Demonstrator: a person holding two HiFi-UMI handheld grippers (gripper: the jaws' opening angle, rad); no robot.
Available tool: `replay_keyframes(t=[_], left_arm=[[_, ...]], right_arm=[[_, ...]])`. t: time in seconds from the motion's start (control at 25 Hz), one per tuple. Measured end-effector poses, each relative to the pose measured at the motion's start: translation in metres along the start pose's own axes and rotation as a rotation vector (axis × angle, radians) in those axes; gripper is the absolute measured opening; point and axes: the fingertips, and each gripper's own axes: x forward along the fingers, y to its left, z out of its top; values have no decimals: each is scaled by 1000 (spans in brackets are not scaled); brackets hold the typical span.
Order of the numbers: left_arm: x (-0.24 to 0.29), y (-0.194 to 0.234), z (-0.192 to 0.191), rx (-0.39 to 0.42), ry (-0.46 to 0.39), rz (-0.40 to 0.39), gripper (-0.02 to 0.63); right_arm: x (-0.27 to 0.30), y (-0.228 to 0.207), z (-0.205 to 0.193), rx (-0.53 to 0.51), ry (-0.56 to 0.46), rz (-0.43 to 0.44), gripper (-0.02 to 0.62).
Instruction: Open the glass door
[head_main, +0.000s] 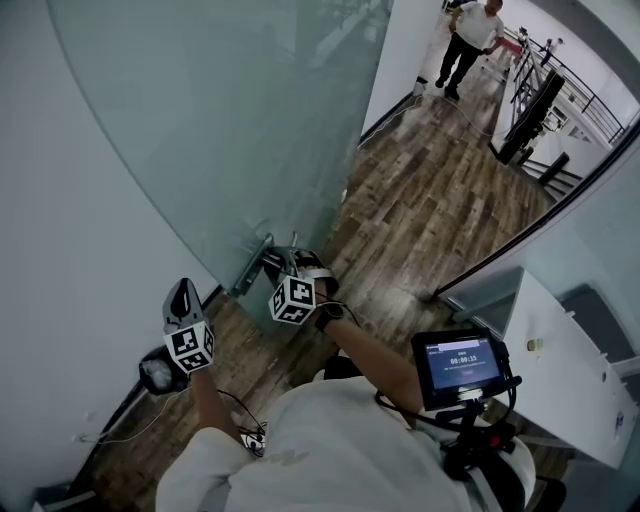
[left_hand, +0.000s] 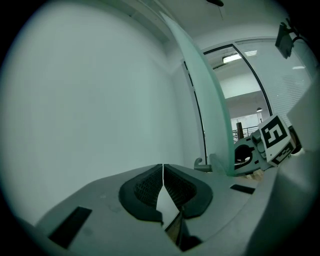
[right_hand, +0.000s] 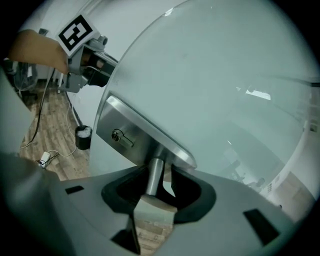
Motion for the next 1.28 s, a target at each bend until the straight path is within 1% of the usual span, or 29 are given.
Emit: replay_keyframes(t=[0.16,0.24,0.36,0.48,0.56,0.64,0.72,0.8,0.88,0.96,1.0,1.16,1.28], left_arm=[[-9,7,4,-19,-5,13,11],[-7,11,-4,-31,2,23,11],[10,20,-23,-42,8,23,11],[34,41,-32,-23,5,21,11],[42,55,-29,-21,1,33,11],[38,57,-22,-25,-4,33,11],[36,54,-8,-27,-18,23,11],[43,54,7,-22,-40,10,11],[44,58,2,-27,-19,-4,11],[39,66,-19,-53,28,-8,11],[41,72,-25,-62,40,-5,11],[57,95,-31,-68,44,1,11],[65,103,-31,-76,49,-4,11]], right_arm=[[12,-3,23,25,-7,2,152],[24,-4,29,33,-11,8,152],[55,-8,34,30,-10,1,152],[92,-13,49,13,2,-32,150],[105,-16,61,4,1,-44,149],[103,-17,69,-4,-2,-59,146],[99,-25,77,-25,-8,-92,143],[107,-40,89,-66,-21,-132,137],[123,-39,97,-86,-11,-136,124],[140,-24,100,-68,19,-116,124],[149,-24,105,-62,26,-118,124],[184,-41,132,-63,17,-150,126],[202,-48,143,-46,38,-163,125]])
